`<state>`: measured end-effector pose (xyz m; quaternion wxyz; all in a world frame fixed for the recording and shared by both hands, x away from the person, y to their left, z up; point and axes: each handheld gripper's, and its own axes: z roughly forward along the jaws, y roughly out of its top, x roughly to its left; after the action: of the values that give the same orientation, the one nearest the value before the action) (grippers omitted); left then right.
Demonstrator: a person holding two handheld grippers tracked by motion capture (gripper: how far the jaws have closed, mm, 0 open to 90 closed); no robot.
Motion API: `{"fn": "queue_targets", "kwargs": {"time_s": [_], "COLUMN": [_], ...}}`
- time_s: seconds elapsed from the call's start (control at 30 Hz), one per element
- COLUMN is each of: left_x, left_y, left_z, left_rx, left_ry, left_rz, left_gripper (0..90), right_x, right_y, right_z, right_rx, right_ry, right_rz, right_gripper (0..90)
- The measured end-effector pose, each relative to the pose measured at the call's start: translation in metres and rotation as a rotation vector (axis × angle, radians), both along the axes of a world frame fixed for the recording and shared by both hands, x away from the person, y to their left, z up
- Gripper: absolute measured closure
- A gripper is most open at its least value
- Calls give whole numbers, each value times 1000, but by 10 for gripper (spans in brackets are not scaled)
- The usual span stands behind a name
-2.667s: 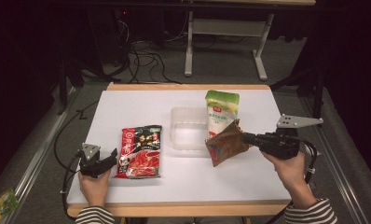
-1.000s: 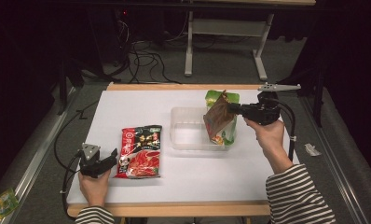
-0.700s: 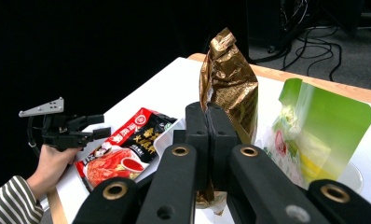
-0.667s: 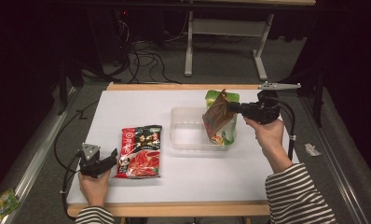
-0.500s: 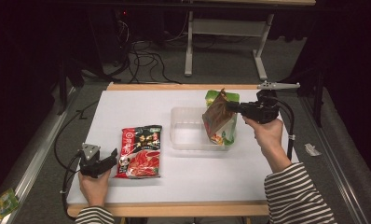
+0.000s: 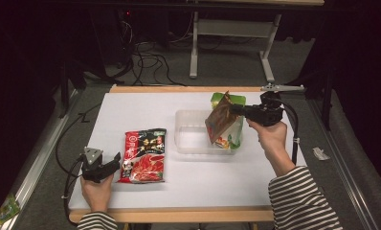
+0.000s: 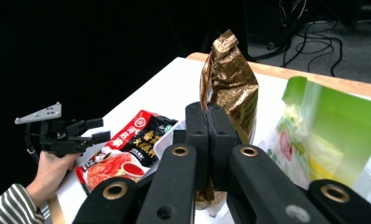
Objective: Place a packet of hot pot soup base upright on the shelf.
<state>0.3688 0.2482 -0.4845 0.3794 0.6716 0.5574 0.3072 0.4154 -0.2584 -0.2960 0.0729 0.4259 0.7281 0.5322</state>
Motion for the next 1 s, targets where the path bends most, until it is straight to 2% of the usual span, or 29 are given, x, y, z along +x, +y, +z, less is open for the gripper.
{"fn": "queue_targets", "kwargs": {"time_s": [0.2, 0.37, 0.47, 0.67, 0.87, 1.0], "left_x": [0, 0, 0, 0, 0, 0], "left_y": [0, 0, 0, 0, 0, 0], "left_z": [0, 0, 0, 0, 0, 0], "left_rx": [2, -1, -2, -3, -4, -2], "left_ry": [-1, 0, -2, -2, 1, 0], "left_rz": [1, 0, 0, 0, 3, 2], "left_gripper": [282, 282, 282, 282, 283, 283], "right_x": [0, 4, 6, 4, 3, 2], "right_y": [-1, 3, 5, 6, 2, 3], "right_z": [0, -5, -8, -6, -6, -4], "right_rx": [-28, -71, -74, -112, -115, -115], "right_ry": [-3, 6, 9, -4, 4, -7], "right_rz": [-24, -42, -40, -87, -117, -122], "right_gripper": [900, 900, 900, 900, 900, 900]}}
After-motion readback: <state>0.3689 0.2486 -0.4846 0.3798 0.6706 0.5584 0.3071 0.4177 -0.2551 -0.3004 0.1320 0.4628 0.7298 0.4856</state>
